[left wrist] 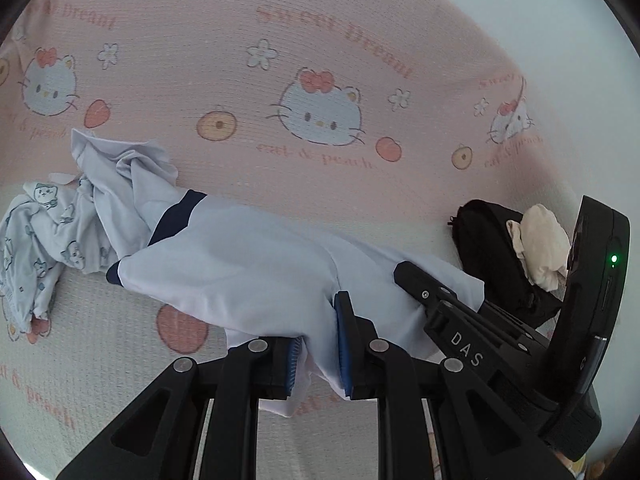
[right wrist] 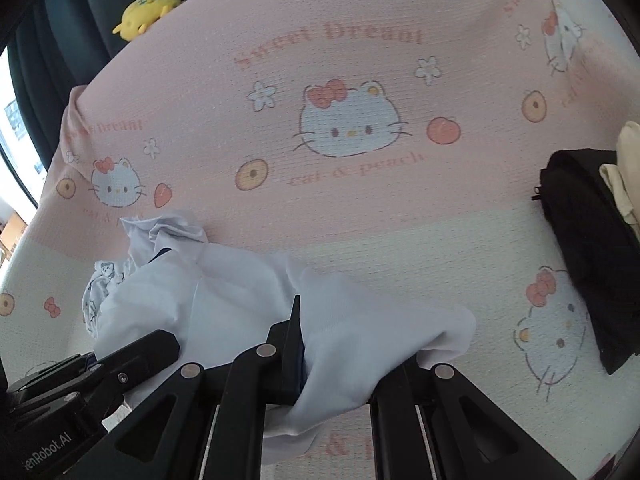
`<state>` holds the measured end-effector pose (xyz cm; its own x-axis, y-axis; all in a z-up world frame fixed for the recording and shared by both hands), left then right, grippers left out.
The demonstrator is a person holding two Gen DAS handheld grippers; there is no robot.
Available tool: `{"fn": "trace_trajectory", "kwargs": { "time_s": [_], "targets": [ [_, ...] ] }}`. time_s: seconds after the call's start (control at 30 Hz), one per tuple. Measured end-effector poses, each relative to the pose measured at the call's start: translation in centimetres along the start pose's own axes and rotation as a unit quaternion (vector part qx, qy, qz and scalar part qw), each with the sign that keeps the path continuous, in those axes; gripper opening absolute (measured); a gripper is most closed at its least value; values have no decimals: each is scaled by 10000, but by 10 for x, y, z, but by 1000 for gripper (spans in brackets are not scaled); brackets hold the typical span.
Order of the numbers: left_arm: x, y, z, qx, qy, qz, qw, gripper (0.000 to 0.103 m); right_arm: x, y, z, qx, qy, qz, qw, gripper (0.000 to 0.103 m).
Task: Fold clothes
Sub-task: 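Lift and pull the white shirt off the blue garment with both grippers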
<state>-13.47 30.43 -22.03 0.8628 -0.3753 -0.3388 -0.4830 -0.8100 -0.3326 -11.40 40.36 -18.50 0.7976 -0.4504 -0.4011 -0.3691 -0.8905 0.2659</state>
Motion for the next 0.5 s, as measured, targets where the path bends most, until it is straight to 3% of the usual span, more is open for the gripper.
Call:
{"fn": "trace_trajectory", "kwargs": {
  "time_s": [0.17,0.33,0.5],
  "targets": [
    [6,-26,13,262,191,297,9990,14,-2,-35,-12,149,-7,139,9998,7],
    [15,-39,30,220,467,532,9973,14,11,-49,-8,363,122,-5,9993,7],
    [25,-41,41,118,495,572,9971,14,24,-56,-1,424,338,20,9985,7]
  ]
}}
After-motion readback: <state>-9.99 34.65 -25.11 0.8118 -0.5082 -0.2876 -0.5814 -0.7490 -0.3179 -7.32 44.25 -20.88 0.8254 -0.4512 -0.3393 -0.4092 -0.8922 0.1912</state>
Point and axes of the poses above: each gripper's, at about its wrist camera, not at the fingertips, and z roughly the way its jaws point, y to its left, x to its underside, the point moved 6 cm from there along z, roughly the way its jaws point, and after that the axes turned 15 degrees about y, right-handed, at the moved point
